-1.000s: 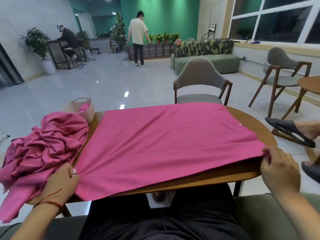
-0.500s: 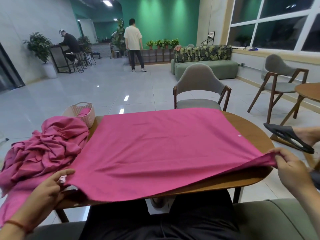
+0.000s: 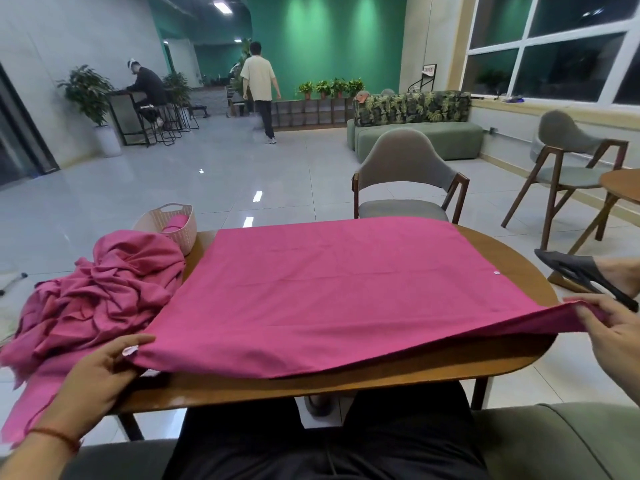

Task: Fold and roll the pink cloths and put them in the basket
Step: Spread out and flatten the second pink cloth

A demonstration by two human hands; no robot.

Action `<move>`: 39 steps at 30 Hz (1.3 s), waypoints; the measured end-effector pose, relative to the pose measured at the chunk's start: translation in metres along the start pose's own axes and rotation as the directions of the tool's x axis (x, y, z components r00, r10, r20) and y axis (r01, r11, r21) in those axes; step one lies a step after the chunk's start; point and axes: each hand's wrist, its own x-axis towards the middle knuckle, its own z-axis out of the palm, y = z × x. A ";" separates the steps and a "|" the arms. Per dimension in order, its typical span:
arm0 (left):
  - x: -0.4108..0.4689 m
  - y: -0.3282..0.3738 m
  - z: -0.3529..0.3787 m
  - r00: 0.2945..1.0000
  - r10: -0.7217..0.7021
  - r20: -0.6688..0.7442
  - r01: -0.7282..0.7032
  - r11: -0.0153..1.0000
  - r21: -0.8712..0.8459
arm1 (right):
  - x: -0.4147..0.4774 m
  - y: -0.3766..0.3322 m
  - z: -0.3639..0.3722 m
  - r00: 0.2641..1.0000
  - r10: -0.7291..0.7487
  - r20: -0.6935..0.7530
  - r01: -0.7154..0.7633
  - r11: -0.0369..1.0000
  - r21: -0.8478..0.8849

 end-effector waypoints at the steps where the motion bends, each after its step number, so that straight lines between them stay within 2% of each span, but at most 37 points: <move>1: 0.001 0.002 0.001 1.000 0.015 -0.023 -0.014 0.999 0.048 | 0.000 -0.001 0.000 0.999 0.011 0.031 -0.013 0.999 0.045; 3: 0.002 0.004 0.001 0.998 0.022 -0.061 -0.016 0.995 0.098 | -0.003 -0.011 0.005 0.999 0.044 -0.018 -0.042 0.995 0.092; 7: 0.006 0.011 0.006 0.992 0.021 -0.123 -0.012 0.997 0.074 | -0.003 -0.027 0.008 0.986 0.162 -0.045 -0.152 0.974 0.170; 9: 0.010 0.011 0.007 0.986 0.039 -0.165 -0.035 0.999 0.027 | 0.001 -0.025 0.010 0.985 0.148 -0.089 -0.134 0.980 0.150; 10: 0.011 0.013 0.007 0.985 0.059 -0.164 -0.057 0.998 0.017 | 0.005 -0.017 0.009 0.989 0.129 -0.067 -0.119 0.984 0.135; 11: 0.012 0.014 0.009 0.989 0.068 -0.128 -0.067 0.998 0.015 | 0.015 -0.002 0.006 0.992 0.125 -0.001 -0.124 0.983 0.137; 12: 0.015 0.014 0.010 0.994 0.068 -0.086 -0.069 0.998 0.001 | 0.018 0.000 0.004 0.994 0.110 0.006 -0.110 0.986 0.122; 14: 0.021 0.016 0.010 0.993 0.079 -0.087 -0.083 0.996 -0.042 | 0.008 -0.024 0.004 0.995 0.095 -0.013 -0.093 0.987 0.129; 17: 0.017 0.035 0.021 0.973 0.161 -0.166 -0.162 0.987 0.004 | 0.000 -0.054 0.005 0.995 0.096 -0.013 -0.094 0.992 0.089; 21: 0.030 0.048 0.040 0.938 0.045 -0.345 -0.083 0.992 -0.094 | 0.006 -0.059 0.009 0.998 0.053 0.031 -0.051 0.998 -0.048; 24: 0.044 0.031 0.039 0.959 -0.100 -0.267 -0.015 0.917 -0.398 | 0.017 -0.052 0.018 0.998 0.061 -0.026 -0.063 0.994 -0.090; 25: 0.044 0.026 0.038 0.969 -0.077 -0.236 -0.029 0.910 -0.413 | 0.025 -0.045 0.019 0.996 0.074 -0.039 -0.078 0.991 -0.112; 27: 0.046 0.020 0.039 0.997 -0.040 -0.071 0.004 0.897 -0.442 | 0.035 -0.037 0.021 0.992 0.122 -0.015 -0.123 0.981 -0.150; 29: 0.043 0.021 0.041 0.996 -0.014 0.083 0.045 0.923 -0.383 | 0.040 -0.038 0.025 0.982 0.187 0.008 -0.182 0.965 -0.191; 31: 0.043 0.020 0.037 0.989 0.067 0.130 -0.037 0.974 -0.224 | 0.039 -0.044 0.025 0.971 0.204 0.126 -0.165 0.950 -0.265; 33: 0.044 0.019 0.036 0.989 0.061 0.138 -0.037 0.985 -0.171 | 0.037 -0.051 0.020 0.952 0.205 0.225 -0.127 0.939 -0.319; 39: 0.038 0.028 0.030 1.000 -0.001 -0.030 0.003 0.998 0.062 | 0.032 -0.052 -0.001 0.900 0.268 0.345 -0.252 0.963 -0.090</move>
